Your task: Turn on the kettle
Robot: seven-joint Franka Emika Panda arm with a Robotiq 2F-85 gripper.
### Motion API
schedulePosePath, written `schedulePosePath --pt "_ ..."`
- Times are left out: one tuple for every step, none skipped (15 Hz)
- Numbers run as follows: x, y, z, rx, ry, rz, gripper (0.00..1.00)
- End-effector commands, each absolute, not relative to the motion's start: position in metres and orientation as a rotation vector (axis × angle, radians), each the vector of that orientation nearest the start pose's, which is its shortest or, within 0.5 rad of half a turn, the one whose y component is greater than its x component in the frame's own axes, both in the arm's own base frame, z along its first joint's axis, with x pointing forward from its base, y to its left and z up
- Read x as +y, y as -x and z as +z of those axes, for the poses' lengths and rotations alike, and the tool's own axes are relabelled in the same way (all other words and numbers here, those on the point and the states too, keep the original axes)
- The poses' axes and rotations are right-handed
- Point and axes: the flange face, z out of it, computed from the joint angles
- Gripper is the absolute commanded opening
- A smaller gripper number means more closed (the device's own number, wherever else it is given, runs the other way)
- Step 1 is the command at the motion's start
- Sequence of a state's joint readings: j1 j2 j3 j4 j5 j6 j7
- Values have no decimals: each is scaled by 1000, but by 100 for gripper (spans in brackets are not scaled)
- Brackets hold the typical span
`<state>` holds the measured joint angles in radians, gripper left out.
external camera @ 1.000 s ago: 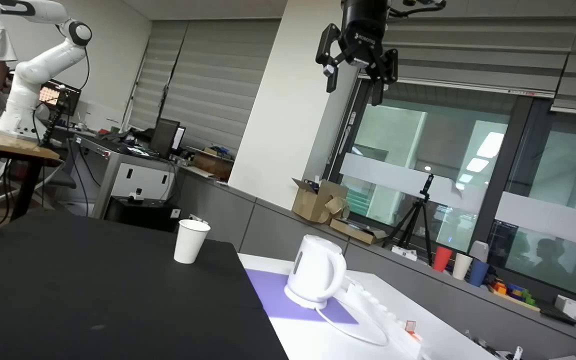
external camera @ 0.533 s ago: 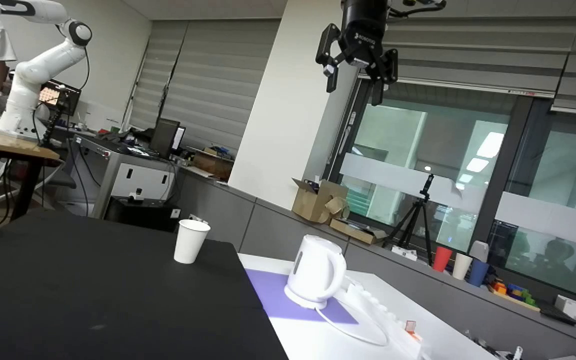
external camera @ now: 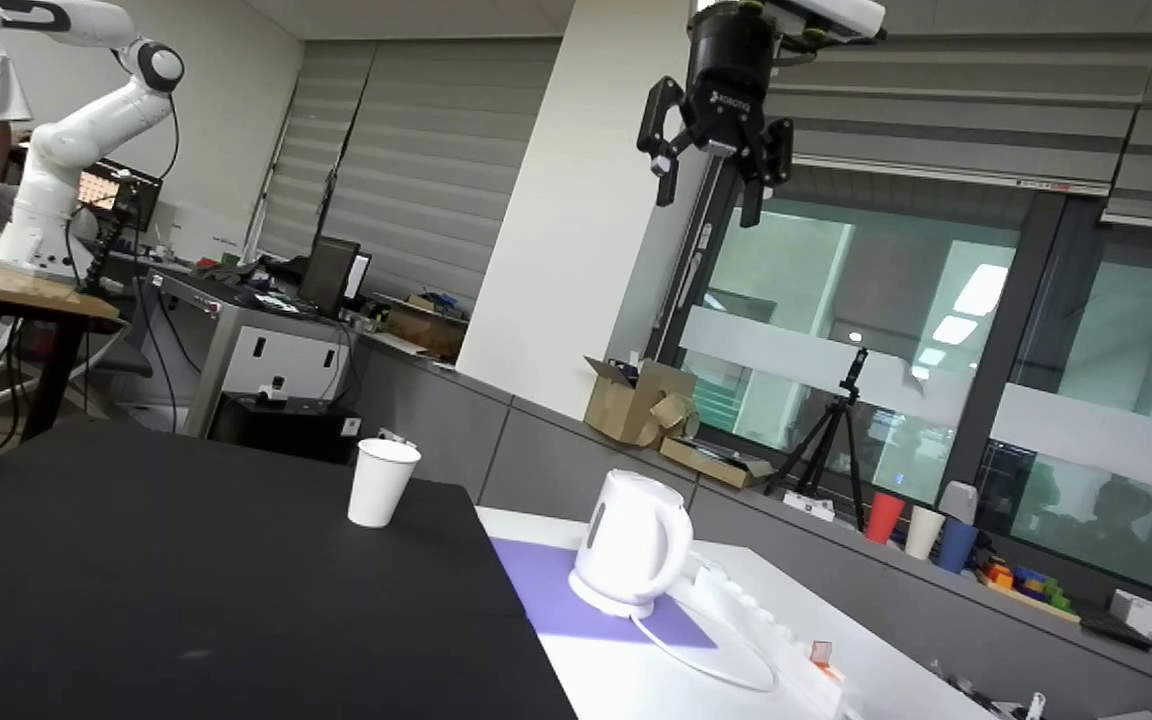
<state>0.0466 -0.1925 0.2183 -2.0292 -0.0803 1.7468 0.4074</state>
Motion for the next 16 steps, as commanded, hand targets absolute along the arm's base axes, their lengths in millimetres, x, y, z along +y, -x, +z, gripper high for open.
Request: schedulePosePath --pt "95 -497 507 298 3277 -65 67" --pt "86 -503 502 329 3272 -117 60" --pt "73 -508 497 363 3261 -160 51" --pt "63 -513 491 386 3257 -185 45" --pt "51 -518 485 413 3247 -205 38" --pt "40 -522 479 436 3242 -226 31" --pt "29 -525 472 458 3237 -237 24" --pt "18 -529 465 484 3228 -235 17" --pt "6 -533 457 522 3217 -220 11" --pt "-5 -537 448 546 3206 -190 5" --pt "-16 -541 439 579 3199 -155 1" --pt "-29 -547 426 612 3193 -108 0" --pt "-40 -551 415 633 3183 -55 0" --pt "-50 -555 403 646 3162 5 0" --pt "-61 -561 390 651 3145 65 0" --pt "-72 -569 379 643 3132 123 0"
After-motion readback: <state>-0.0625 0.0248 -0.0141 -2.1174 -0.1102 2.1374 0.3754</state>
